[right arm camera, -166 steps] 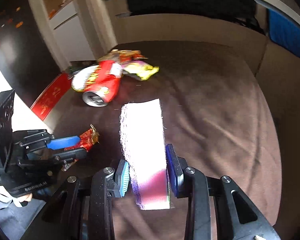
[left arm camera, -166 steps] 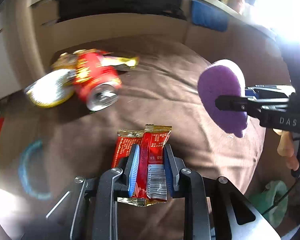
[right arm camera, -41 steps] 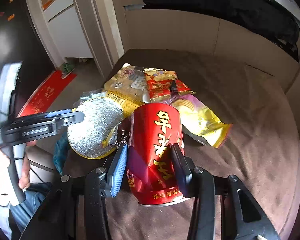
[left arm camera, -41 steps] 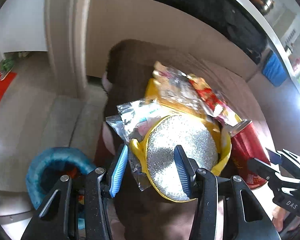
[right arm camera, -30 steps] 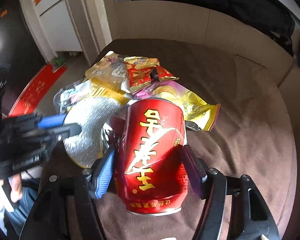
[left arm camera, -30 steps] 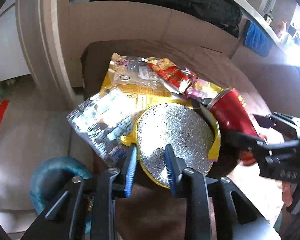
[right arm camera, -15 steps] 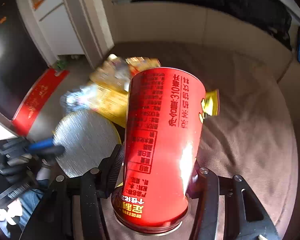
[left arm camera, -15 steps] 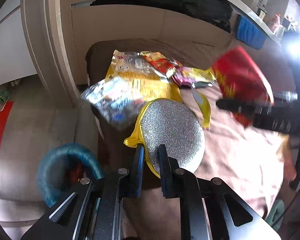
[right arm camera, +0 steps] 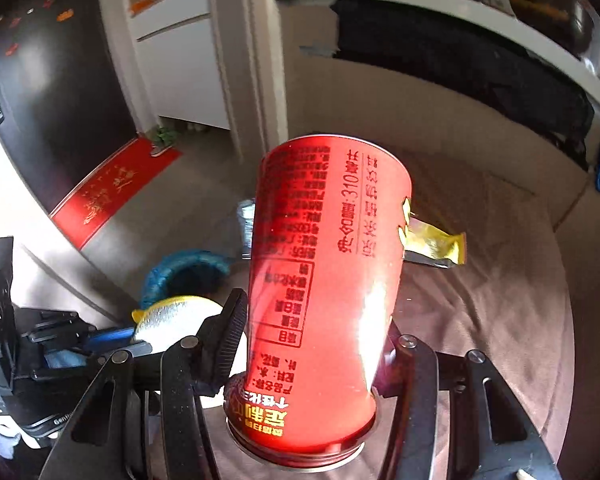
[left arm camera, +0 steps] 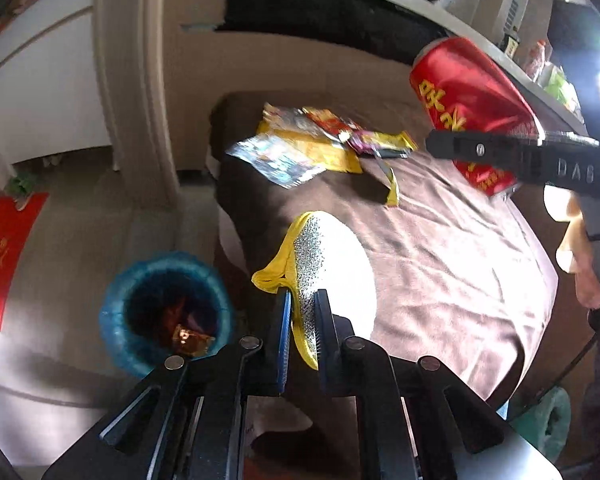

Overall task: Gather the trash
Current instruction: 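Carry the red can and foil tray over the bin and release both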

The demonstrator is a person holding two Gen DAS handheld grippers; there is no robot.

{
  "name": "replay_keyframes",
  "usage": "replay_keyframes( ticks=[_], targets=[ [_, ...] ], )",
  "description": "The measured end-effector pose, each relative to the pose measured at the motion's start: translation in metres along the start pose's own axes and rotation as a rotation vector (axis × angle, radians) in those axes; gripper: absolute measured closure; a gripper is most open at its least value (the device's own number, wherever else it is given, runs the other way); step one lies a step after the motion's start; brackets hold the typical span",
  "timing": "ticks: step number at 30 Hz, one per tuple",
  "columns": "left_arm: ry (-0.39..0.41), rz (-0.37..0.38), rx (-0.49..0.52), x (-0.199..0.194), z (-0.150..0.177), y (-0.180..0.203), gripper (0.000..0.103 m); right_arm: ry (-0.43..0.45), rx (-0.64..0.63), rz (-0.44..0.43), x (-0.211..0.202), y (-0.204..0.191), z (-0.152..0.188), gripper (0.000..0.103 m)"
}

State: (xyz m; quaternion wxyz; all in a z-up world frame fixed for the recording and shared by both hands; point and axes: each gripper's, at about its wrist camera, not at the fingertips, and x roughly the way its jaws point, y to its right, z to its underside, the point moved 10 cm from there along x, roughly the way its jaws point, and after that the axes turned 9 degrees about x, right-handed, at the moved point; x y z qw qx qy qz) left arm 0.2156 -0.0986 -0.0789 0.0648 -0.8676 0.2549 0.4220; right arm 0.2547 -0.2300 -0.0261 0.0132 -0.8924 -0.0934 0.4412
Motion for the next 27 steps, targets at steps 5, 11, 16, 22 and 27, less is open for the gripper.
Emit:
replay_keyframes(
  ticks=[5, 11, 16, 22, 27],
  targets=[
    [0.03, 0.017, -0.018, -0.023, 0.007, -0.001, 0.092, 0.027, -0.064, 0.011, -0.009, -0.029, 0.005, 0.054],
    [0.067, 0.0, -0.015, -0.046, 0.006, -0.006, 0.092, 0.037, -0.102, 0.004, -0.022, -0.046, 0.007, 0.054],
    [0.114, -0.037, -0.021, -0.073, 0.001, -0.018, 0.092, 0.057, -0.101, 0.003, -0.035, -0.053, 0.003, 0.054],
    [0.17, -0.163, -0.008, -0.12, -0.006, -0.053, 0.092, 0.104, -0.091, -0.064, -0.058, -0.073, -0.01, 0.054],
    [0.174, -0.286, -0.067, -0.147, 0.002, -0.106, 0.092, 0.106, -0.092, -0.171, -0.055, -0.114, -0.02, 0.054]
  ],
)
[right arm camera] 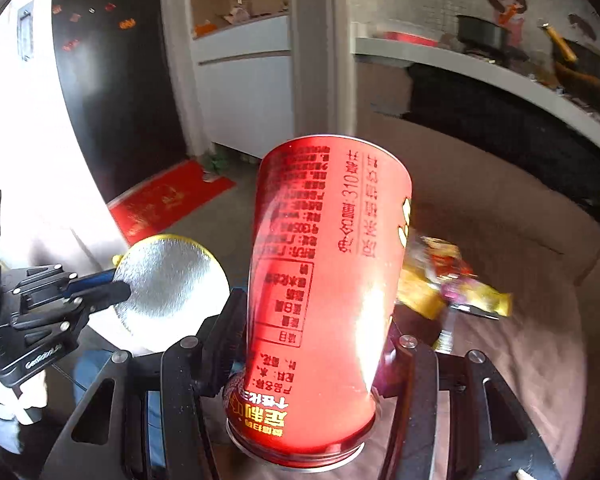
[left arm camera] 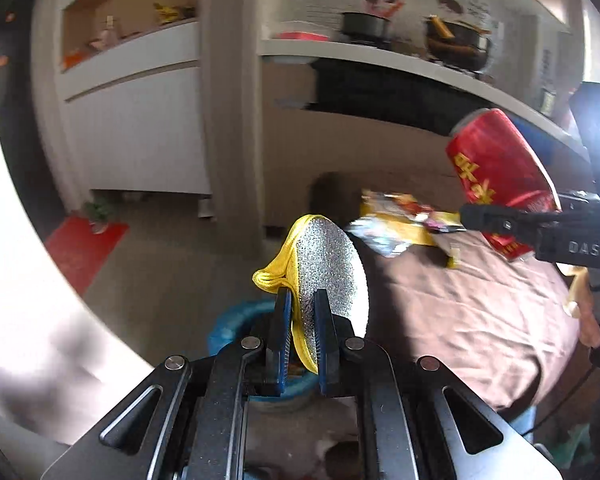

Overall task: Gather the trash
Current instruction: 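Carry the red can and foil tray over the bin and release both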

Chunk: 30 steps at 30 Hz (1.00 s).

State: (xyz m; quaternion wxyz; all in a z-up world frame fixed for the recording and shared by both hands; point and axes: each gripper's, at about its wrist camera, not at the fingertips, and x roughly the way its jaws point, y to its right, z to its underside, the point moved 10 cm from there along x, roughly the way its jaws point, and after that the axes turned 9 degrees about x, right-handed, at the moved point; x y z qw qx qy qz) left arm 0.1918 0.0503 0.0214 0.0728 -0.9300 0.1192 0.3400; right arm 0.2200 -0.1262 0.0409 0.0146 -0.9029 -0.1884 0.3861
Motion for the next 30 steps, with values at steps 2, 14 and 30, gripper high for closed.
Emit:
replay_keyframes(
  ticks=[2, 14, 30],
  targets=[
    [-0.016, -0.042, -0.008, 0.007, 0.007, -0.016, 0.092, -0.028, 0.014, -0.049, 0.015, -0.015, 0.0, 0.054],
    [-0.254, 0.027, -0.151, 0.151, 0.095, -0.062, 0.092, -0.391, 0.135, -0.143, 0.183, -0.067, 0.05, 0.053],
    [-0.403, 0.194, -0.36, 0.285, 0.167, -0.073, 0.088, -0.685, 0.216, -0.042, 0.32, -0.047, 0.115, 0.043]
  ],
)
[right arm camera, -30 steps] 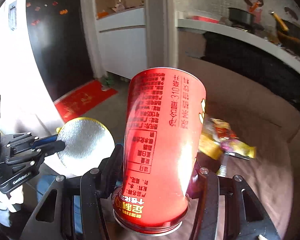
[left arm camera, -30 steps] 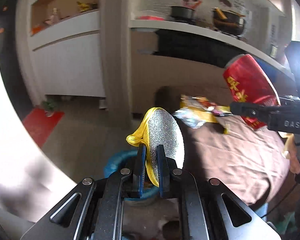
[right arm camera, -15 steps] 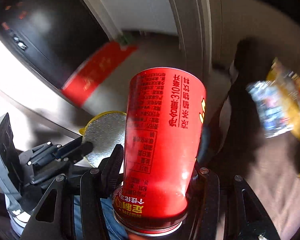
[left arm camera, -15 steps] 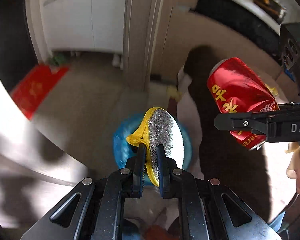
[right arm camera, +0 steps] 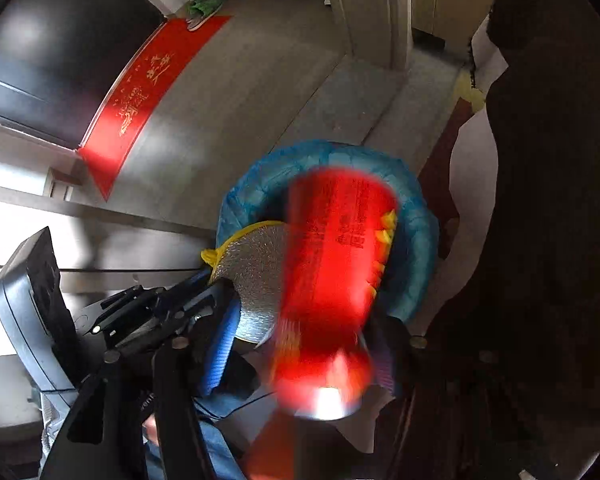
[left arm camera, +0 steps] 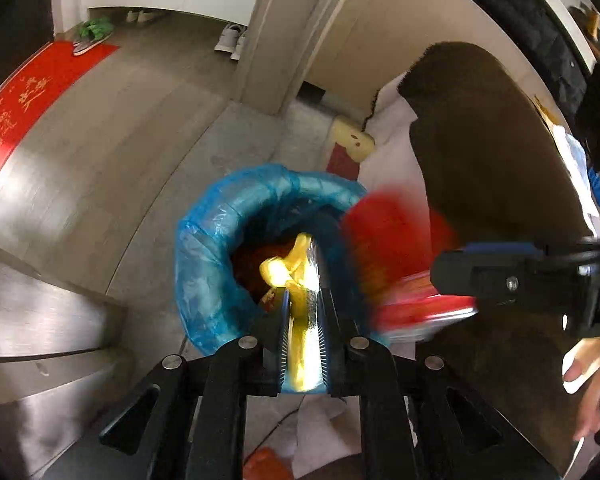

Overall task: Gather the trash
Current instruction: 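Carry the red can and foil tray over the bin and release both, then move both grippers back over the remaining wrappers on the sofa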

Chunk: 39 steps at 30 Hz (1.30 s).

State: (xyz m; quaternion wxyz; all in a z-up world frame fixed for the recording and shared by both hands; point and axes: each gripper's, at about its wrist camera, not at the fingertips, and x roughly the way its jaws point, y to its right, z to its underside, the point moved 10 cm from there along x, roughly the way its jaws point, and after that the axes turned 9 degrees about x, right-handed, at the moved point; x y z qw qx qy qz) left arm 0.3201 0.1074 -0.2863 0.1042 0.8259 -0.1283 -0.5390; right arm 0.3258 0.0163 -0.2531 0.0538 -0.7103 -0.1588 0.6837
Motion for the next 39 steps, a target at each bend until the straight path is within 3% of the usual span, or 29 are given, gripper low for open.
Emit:
replay_keyframes(
  ticks=[8, 13, 17, 22, 24, 28, 32, 36, 39],
  targets=[
    [0.023, 0.02, -0.039, -0.011, -0.012, 0.003, 0.082, 0.096, -0.1, 0.047, -0.027, -0.01, -0.003, 0.042],
    [0.026, 0.056, -0.026, -0.022, -0.024, 0.032, 0.081, 0.222, -0.163, 0.029, -0.085, -0.014, 0.005, 0.043],
    [0.042, 0.042, 0.017, -0.037, -0.038, 0.067, 0.078, 0.361, -0.18, 0.021, -0.152, 0.0, 0.011, 0.044],
    [0.097, 0.052, 0.1, -0.061, -0.067, 0.136, 0.078, 0.49, -0.086, 0.051, -0.228, 0.065, 0.01, 0.049],
    [0.122, 0.076, 0.136, -0.068, -0.08, 0.171, 0.078, 0.517, -0.038, 0.069, -0.247, 0.098, 0.01, 0.057],
    [0.153, 0.085, 0.19, -0.068, -0.104, 0.228, 0.078, 0.554, 0.031, 0.109, -0.272, 0.159, 0.013, 0.058],
    [0.216, 0.043, 0.211, -0.06, -0.127, 0.261, 0.078, 0.604, 0.035, 0.167, -0.285, 0.2, 0.01, 0.059],
    [0.327, -0.091, 0.256, -0.052, -0.14, 0.28, 0.078, 0.701, 0.034, 0.217, -0.29, 0.229, 0.014, 0.059],
    [0.335, -0.13, 0.239, -0.042, -0.14, 0.282, 0.078, 0.765, 0.062, 0.235, -0.289, 0.248, 0.017, 0.059]
  ],
)
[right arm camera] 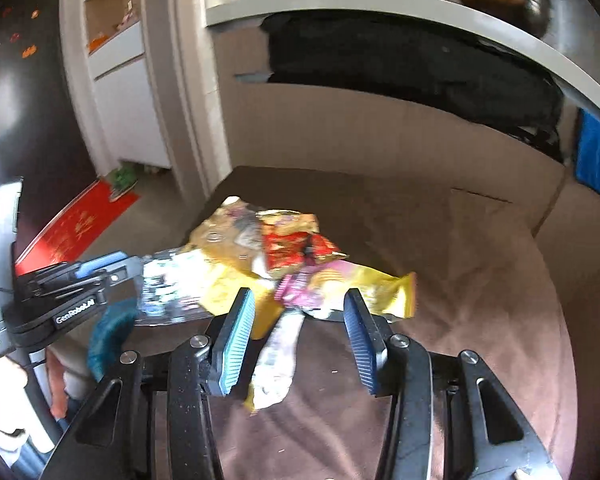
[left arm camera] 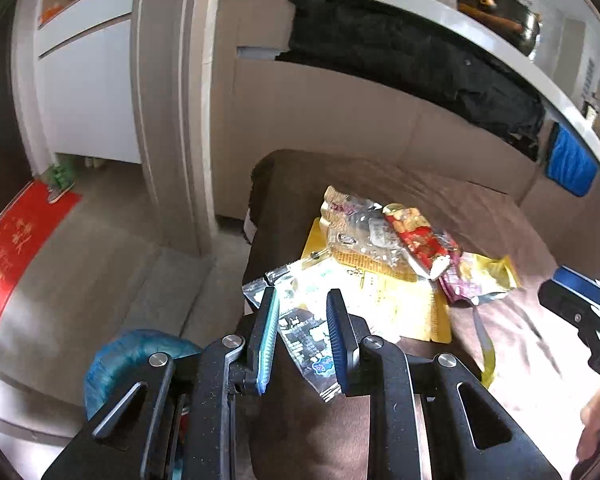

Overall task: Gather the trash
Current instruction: 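Move both grippers back over the remaining wrappers on the sofa, then grasp the clear plastic packet with the left gripper while the right gripper grasps the red-gold wrapper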

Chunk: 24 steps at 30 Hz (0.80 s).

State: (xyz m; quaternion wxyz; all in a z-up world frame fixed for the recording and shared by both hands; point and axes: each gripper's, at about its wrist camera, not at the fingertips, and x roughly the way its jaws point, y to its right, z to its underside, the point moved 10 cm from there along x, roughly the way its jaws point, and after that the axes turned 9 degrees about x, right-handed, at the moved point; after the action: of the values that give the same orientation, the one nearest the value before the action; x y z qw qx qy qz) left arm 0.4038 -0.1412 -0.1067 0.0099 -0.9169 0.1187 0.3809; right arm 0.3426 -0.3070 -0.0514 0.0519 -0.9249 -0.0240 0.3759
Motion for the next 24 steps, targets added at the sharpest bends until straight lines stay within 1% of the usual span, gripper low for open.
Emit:
replay_keyframes(
  ticks=[2, 4, 7, 10, 13, 14, 17, 19, 23, 24],
  targets=[
    [-0.001, -0.027, -0.035, 0.005, 0.004, -0.005, 0.077, 0.026, 0.026, -0.003, 0.003, 0.009, 0.003, 0.059],
    [-0.004, -0.017, -0.049, 0.008, 0.007, -0.005, 0.077, 0.065, 0.047, -0.008, 0.003, 0.016, 0.004, 0.059],
    [-0.03, 0.017, -0.044, 0.016, 0.014, -0.001, 0.076, 0.107, 0.054, -0.02, 0.004, 0.021, 0.002, 0.059],
    [-0.058, 0.045, -0.054, 0.027, 0.02, 0.003, 0.074, 0.115, 0.059, -0.021, 0.011, 0.023, 0.001, 0.059],
    [-0.056, 0.11, -0.087, 0.032, 0.02, 0.005, 0.074, 0.134, 0.077, -0.036, 0.017, 0.023, 0.0, 0.059],
    [-0.063, 0.125, -0.079, 0.034, 0.02, 0.008, 0.074, 0.13, 0.081, -0.046, 0.021, 0.022, 0.0, 0.059],
    [-0.06, 0.103, -0.008, 0.037, 0.018, 0.014, 0.074, 0.109, 0.076, -0.096, 0.033, 0.014, -0.007, 0.059],
    [-0.064, 0.095, 0.014, 0.038, 0.018, 0.017, 0.074, 0.068, 0.057, -0.153, 0.046, 0.003, -0.014, 0.058],
    [-0.063, 0.095, 0.026, 0.037, 0.02, 0.015, 0.074, -0.024, 0.009, -0.213, 0.086, -0.02, -0.036, 0.058],
    [-0.064, 0.098, 0.027, 0.037, 0.02, 0.014, 0.074, -0.063, 0.009, -0.235, 0.099, -0.023, -0.04, 0.058]
  ],
)
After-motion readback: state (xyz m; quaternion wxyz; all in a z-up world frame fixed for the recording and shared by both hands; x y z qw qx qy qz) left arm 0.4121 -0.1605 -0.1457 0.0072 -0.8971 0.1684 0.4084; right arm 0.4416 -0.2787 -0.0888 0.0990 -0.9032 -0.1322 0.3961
